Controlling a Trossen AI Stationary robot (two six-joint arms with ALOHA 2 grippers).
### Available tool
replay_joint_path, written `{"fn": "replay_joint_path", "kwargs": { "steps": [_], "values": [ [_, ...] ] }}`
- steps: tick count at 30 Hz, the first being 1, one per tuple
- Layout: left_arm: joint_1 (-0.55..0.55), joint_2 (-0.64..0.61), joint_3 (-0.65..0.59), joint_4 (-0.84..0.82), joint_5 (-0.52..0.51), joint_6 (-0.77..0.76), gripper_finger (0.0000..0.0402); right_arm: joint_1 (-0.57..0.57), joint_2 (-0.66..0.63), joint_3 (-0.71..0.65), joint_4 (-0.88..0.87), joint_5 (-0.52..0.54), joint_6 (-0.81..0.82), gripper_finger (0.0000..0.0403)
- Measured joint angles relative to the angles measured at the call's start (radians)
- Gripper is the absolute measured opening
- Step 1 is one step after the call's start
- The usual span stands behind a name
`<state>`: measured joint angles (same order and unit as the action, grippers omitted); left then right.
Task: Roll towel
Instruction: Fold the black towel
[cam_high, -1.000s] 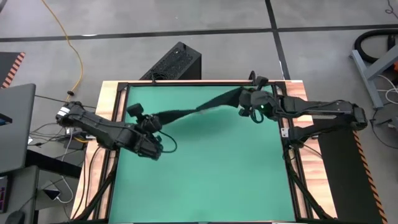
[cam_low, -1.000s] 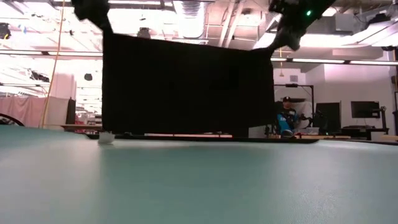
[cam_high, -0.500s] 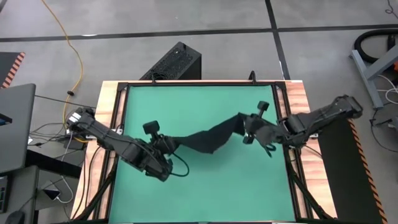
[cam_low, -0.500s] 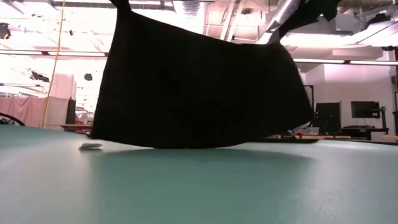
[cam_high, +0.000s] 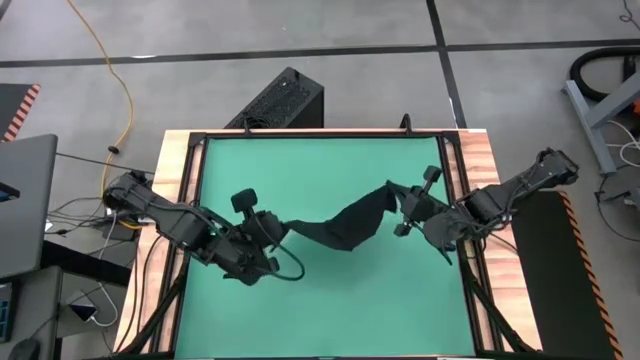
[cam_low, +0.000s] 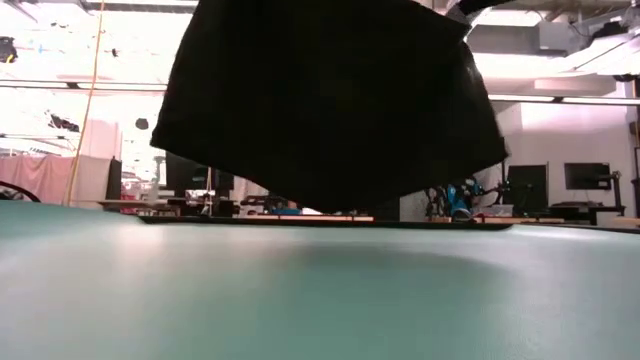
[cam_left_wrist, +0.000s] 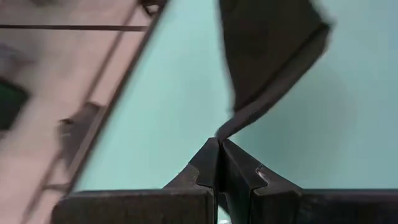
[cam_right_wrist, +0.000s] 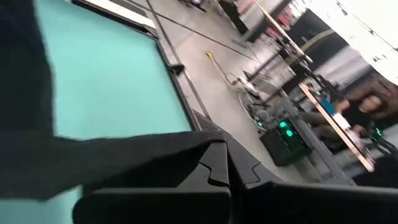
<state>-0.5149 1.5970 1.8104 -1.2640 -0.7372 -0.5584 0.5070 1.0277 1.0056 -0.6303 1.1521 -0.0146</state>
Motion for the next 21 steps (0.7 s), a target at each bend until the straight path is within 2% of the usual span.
{"fn": "replay_joint_path", "kwargs": {
  "steps": [9,13,18,21],
  "values": [
    [-0.078,0.001,0.008,0.190,0.183,-0.013,0.0000,0.193,0.001,0.004,0.002,-0.006,0.135,0.0000],
    [-0.104,0.001,-0.001,0.200,0.150,-0.017,0.0000,0.245,0.001,0.004,0.003,0.004,0.206,0.0000],
    [-0.053,-0.009,-0.059,0.043,0.070,-0.186,0.0000,0.171,0.008,0.004,-0.061,0.019,0.331,0.0000],
    [0.001,-0.015,-0.146,-0.005,0.098,-0.236,0.0000,0.072,0.029,-0.002,-0.150,-0.021,0.451,0.0000]
  ]
}}
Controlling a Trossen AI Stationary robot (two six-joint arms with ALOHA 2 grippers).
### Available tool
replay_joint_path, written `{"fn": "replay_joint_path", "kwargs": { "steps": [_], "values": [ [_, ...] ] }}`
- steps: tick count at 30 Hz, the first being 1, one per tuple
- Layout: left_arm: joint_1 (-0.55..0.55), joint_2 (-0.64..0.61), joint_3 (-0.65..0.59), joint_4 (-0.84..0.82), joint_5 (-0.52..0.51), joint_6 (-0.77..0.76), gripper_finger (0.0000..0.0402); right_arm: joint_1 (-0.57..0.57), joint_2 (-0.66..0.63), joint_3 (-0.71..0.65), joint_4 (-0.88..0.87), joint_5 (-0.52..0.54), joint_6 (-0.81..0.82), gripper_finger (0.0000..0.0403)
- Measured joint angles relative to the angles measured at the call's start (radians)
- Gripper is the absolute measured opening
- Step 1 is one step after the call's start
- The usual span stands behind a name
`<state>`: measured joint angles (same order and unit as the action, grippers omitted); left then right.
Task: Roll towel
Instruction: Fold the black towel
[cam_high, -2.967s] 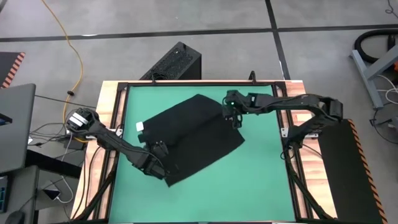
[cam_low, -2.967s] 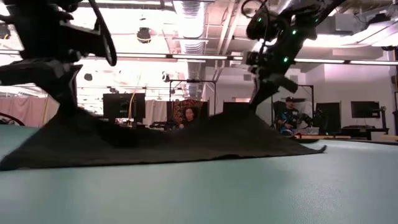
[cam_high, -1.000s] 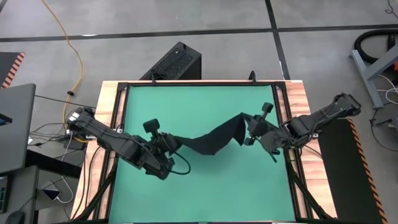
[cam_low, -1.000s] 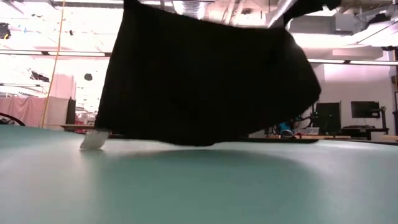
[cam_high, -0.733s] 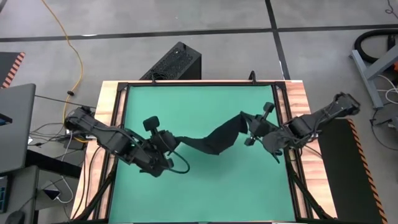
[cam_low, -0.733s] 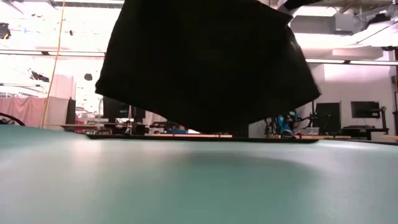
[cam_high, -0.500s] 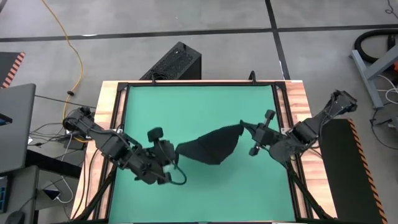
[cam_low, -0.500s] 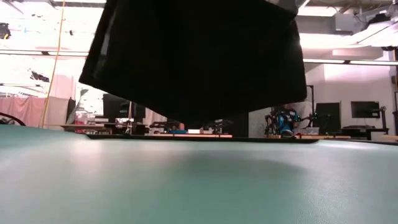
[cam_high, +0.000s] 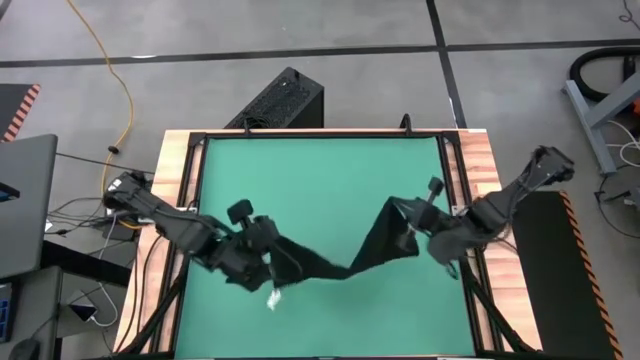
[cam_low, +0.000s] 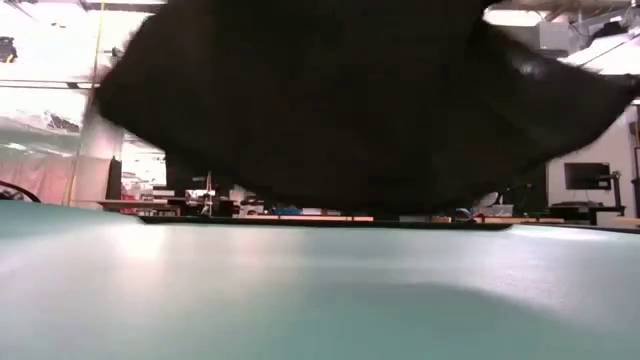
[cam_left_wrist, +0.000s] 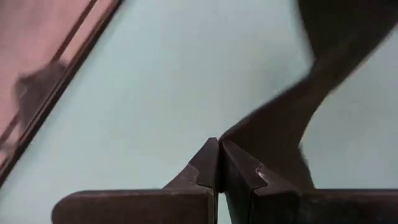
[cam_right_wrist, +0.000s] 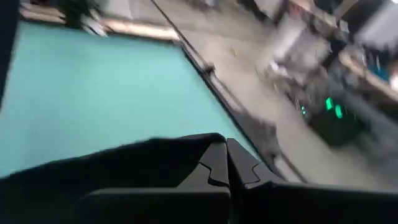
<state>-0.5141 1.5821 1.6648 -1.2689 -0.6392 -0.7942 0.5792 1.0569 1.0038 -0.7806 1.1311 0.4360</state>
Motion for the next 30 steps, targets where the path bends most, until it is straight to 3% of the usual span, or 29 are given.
{"fn": "replay_joint_path", "kwargs": {
  "steps": [7,16,23,30],
  "values": [
    [0.152,-0.055,-0.316,0.120,0.102,0.016,0.0000,-0.242,0.095,-0.047,-0.092,-0.233,0.097,0.0000],
    [0.355,-0.180,-0.647,0.380,0.073,0.178,0.0000,-0.473,0.243,-0.073,-0.091,-0.265,0.011,0.0000],
    [0.470,-0.224,-0.800,0.536,0.129,0.264,0.0000,-0.659,0.371,-0.074,-0.013,-0.272,-0.110,0.0002],
    [0.518,-0.223,-0.866,0.586,0.034,0.251,0.0001,-0.833,0.513,-0.074,0.065,-0.341,-0.184,0.0044]
  ]
}}
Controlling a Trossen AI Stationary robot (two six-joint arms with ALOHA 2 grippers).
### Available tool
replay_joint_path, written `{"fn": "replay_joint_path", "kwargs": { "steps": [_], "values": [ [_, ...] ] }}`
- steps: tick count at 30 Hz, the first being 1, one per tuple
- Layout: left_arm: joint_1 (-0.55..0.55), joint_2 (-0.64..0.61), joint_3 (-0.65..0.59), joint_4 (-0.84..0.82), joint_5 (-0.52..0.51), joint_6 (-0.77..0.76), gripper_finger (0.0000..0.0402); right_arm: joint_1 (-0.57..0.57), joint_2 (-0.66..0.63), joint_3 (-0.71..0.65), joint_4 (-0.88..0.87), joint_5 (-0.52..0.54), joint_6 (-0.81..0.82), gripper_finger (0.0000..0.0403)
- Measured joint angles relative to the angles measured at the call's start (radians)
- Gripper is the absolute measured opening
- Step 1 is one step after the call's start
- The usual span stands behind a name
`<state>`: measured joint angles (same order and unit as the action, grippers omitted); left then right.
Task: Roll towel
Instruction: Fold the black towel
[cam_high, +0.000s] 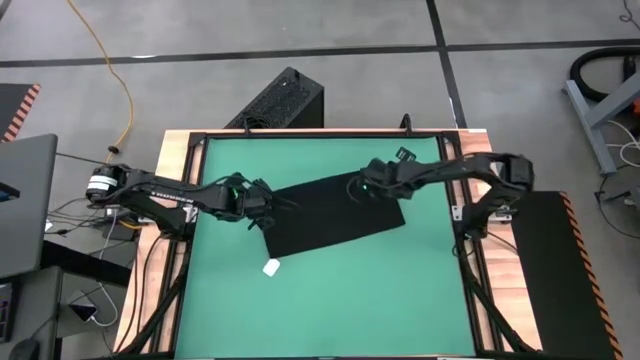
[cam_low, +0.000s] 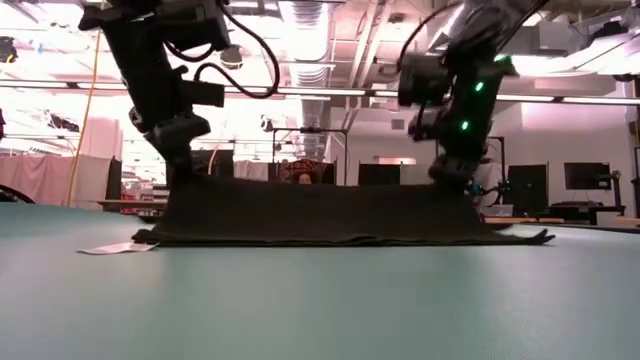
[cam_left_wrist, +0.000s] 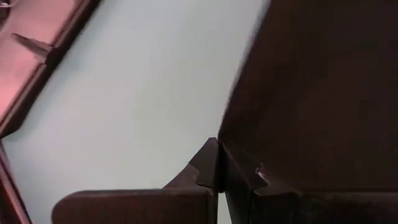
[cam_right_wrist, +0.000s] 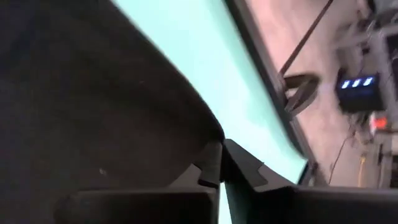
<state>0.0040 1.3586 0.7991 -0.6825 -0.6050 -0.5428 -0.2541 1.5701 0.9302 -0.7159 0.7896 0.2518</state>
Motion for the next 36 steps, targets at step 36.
{"fn": "replay_joint_path", "kwargs": {
  "steps": [36],
  "values": [
    [-0.093,-0.296,-0.003,0.131,0.306,0.345,0.0107,0.423,-0.039,-0.147,1.225,-0.516,-0.362,0.0144]
  ]
}}
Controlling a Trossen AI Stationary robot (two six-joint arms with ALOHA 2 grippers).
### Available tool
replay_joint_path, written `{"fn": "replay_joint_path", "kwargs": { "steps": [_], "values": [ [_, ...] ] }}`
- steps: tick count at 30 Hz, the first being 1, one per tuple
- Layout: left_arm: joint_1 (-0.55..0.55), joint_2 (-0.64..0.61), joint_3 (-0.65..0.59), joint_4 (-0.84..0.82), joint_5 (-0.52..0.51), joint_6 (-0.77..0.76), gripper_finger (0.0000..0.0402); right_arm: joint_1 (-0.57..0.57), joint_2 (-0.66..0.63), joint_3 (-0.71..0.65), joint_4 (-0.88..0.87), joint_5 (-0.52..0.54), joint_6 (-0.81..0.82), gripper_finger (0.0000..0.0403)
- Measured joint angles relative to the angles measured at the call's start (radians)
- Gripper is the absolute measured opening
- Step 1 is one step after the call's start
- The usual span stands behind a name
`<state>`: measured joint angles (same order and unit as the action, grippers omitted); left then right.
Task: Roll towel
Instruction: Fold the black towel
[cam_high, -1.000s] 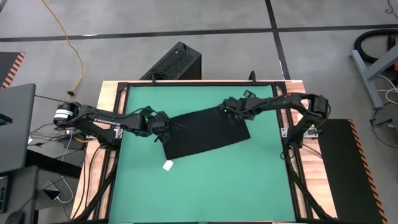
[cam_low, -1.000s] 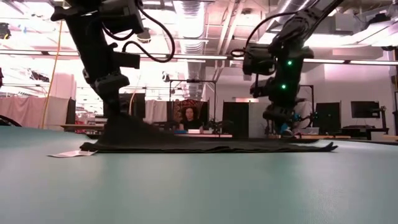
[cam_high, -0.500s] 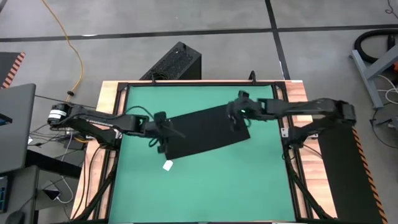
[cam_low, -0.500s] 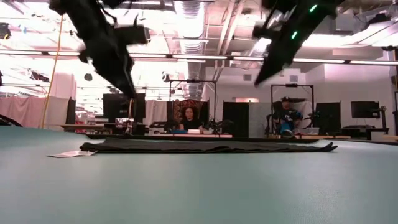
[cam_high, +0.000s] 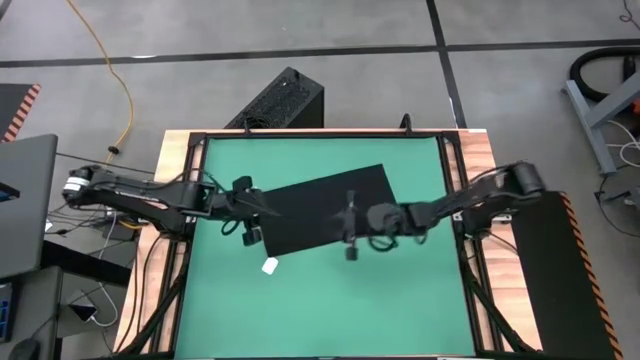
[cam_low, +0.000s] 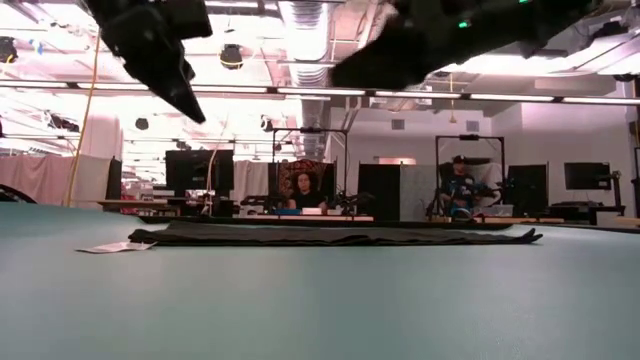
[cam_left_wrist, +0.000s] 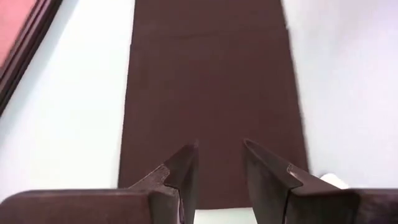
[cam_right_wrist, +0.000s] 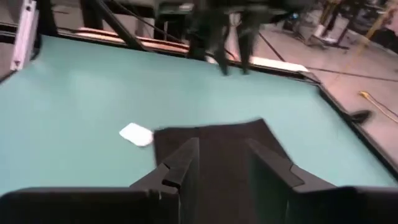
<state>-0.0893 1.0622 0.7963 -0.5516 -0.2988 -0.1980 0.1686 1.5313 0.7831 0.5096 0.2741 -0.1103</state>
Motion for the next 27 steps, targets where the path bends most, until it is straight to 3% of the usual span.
{"fn": "replay_joint_path", "kwargs": {
  "steps": [7,15,21,27],
  "values": [
    [-0.082,-0.106,0.000,-0.032,-0.052,-0.093,0.0096,0.030,0.327,0.281,0.009,0.069,-0.004,0.0120],
    [-0.171,-0.200,0.000,-0.113,-0.095,-0.267,0.0007,0.035,0.635,0.703,-0.298,0.069,-0.053,0.0013],
    [-0.234,-0.213,0.000,-0.118,-0.162,-0.304,0.0001,0.043,0.777,0.950,-0.518,0.143,-0.071,0.0007],
    [-0.261,-0.212,0.000,-0.119,-0.177,-0.304,0.0001,0.058,0.866,1.035,-0.576,0.149,-0.055,0.0004]
  ]
}}
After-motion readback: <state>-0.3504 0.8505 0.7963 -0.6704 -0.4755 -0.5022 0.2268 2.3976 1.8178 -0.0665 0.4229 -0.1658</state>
